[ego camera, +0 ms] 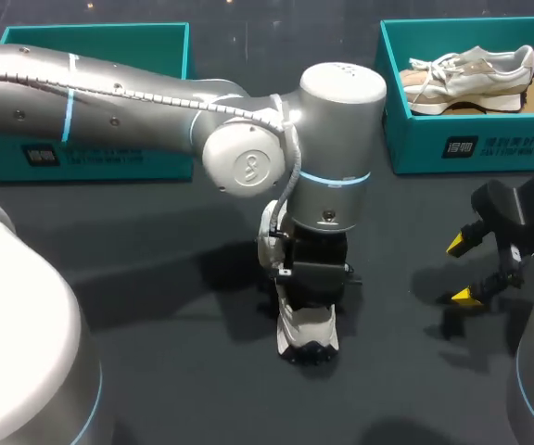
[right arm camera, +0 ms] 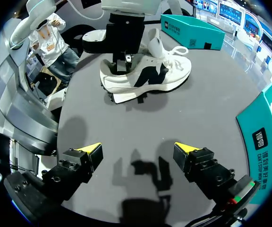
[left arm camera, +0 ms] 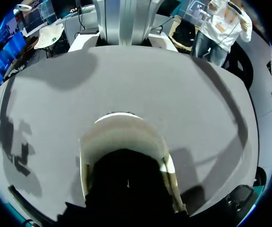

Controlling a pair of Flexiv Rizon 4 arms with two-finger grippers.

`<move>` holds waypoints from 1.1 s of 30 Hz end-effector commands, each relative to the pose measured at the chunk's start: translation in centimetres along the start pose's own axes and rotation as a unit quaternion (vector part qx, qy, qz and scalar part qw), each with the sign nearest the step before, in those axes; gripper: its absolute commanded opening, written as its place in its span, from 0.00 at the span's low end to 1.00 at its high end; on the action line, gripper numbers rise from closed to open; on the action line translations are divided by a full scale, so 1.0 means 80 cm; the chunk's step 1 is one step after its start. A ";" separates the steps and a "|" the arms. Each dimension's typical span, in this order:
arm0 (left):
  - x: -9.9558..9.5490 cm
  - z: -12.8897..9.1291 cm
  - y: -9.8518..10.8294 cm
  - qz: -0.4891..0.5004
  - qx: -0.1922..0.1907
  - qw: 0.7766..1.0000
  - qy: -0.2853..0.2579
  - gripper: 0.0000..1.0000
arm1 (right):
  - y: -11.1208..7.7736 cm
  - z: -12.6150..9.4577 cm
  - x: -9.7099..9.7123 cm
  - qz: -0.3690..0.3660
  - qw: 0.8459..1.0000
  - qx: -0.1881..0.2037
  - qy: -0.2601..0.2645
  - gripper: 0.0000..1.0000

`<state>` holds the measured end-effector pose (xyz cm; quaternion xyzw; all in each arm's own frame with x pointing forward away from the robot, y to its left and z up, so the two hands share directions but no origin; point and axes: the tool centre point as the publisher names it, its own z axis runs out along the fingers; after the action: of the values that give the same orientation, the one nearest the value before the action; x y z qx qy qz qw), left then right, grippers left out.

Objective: Take the shoe out of the shoebox, open the shoe tongue, remove and reinsert the insole, then place the shoe into the shoebox

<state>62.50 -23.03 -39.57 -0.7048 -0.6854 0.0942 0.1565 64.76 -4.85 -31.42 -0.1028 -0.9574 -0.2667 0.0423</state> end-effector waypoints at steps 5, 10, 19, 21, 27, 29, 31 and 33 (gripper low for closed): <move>-0.014 0.004 0.013 0.003 0.012 1.000 -0.021 0.00 | 0.000 0.000 0.002 0.000 1.000 0.000 -0.001 1.00; -0.010 -0.032 0.005 0.011 -0.004 0.999 -0.045 0.00 | 0.000 0.000 0.002 0.000 1.000 0.000 -0.001 1.00; -0.019 -0.056 0.000 0.010 -0.019 0.997 -0.068 0.00 | 0.000 0.000 0.002 0.000 1.000 0.000 -0.001 1.00; -0.022 -0.055 0.002 0.007 -0.018 0.998 -0.068 0.00 | 0.000 0.000 0.002 0.000 1.000 0.000 -0.001 1.00; -0.025 -0.056 0.006 -0.002 -0.018 0.997 -0.070 0.00 | 0.000 0.000 0.002 0.000 1.000 0.000 -0.001 1.00; -0.025 -0.054 0.007 -0.004 -0.015 0.998 -0.067 0.00 | 0.000 0.000 0.002 0.000 1.000 0.000 -0.001 1.00; -0.024 -0.050 0.007 -0.004 -0.012 0.998 -0.062 0.00 | 0.000 0.000 0.002 0.000 1.000 0.000 -0.001 1.00; -0.023 -0.047 0.007 -0.005 -0.007 0.998 -0.060 0.00 | 0.000 0.000 0.002 0.000 1.000 0.000 -0.001 1.00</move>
<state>64.10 -24.80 -35.97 -0.6957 -0.6983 0.1302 0.1068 64.76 -4.85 -31.42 -0.1028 -0.9574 -0.2667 0.0422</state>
